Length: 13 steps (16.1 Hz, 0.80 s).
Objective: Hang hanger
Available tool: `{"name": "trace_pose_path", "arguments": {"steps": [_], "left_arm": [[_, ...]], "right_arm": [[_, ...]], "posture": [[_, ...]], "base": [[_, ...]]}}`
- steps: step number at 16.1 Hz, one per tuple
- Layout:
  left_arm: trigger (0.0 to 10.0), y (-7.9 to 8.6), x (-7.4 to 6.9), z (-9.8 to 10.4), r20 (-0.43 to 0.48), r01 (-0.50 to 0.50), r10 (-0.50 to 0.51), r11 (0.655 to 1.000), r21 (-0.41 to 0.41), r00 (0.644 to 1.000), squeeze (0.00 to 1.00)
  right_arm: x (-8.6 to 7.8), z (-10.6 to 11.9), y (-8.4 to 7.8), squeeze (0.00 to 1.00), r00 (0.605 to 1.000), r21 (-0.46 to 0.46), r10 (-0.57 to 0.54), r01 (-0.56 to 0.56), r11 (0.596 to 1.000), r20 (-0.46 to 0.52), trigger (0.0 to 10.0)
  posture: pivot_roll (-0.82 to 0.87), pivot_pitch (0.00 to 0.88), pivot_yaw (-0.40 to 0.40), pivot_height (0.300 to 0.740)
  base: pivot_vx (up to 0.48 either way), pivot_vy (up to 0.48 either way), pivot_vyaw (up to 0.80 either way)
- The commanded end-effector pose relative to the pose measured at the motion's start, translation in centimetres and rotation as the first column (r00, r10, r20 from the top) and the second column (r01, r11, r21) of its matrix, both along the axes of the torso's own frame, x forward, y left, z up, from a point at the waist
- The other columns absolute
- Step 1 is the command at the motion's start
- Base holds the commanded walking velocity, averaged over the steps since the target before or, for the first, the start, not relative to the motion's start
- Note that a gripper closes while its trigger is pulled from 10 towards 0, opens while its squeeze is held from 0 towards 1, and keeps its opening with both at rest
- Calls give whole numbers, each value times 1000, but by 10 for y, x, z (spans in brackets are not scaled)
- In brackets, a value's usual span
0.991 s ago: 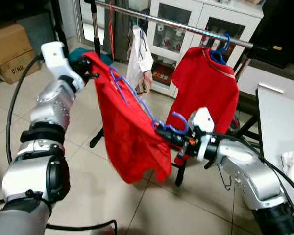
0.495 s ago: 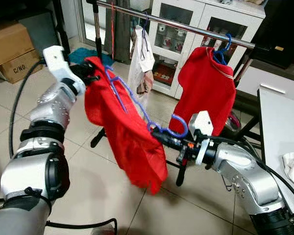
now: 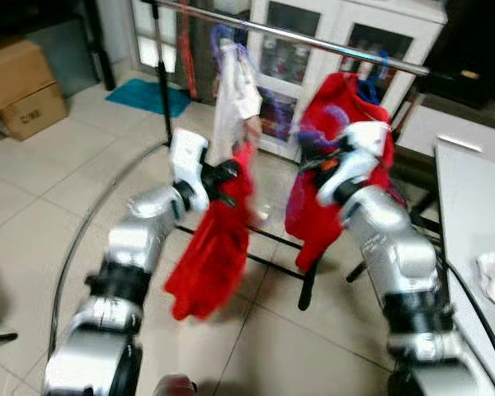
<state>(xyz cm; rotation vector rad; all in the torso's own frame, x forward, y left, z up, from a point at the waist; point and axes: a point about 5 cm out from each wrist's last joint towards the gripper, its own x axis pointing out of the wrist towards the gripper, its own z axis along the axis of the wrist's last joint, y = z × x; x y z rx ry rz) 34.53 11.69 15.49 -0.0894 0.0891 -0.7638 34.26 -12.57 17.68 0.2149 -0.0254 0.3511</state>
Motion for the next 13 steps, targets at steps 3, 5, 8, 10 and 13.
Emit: {"name": "trace_pose_path", "arguments": {"steps": [3,5,8,10,13], "left_arm": [[0,37,-17,13,82,-153,150,988,23,985,0],[7412,58,-32,6,90,-244,235,965,99,968,0],[10000,82,-59,-10,54,-386,383,906,173,922,0],[10000,88,-64,-13,68,-518,514,851,85,855,0],[10000,91,-67,-14,37,-614,614,789,-12,789,98]], "right_arm": [[-17,-18,-13,0,998,-113,23,-29,993,-54,10000],[-35,-36,-16,0,992,-184,49,-70,981,-115,10000],[-68,-66,-18,0,979,-197,-12,-29,980,-204,10000],[-83,-69,-16,0,976,-178,-26,-13,984,-216,10000],[-99,-62,-14,0,977,-168,-56,22,986,-204,10000]], "posture": [[92,0,-88,740],[111,0,-97,740],[121,0,-94,740],[96,0,-69,740],[50,0,-45,740]], "base": [[0,0,0],[0,0,0],[0,0,-533],[0,0,-800],[0,0,-800]]}}
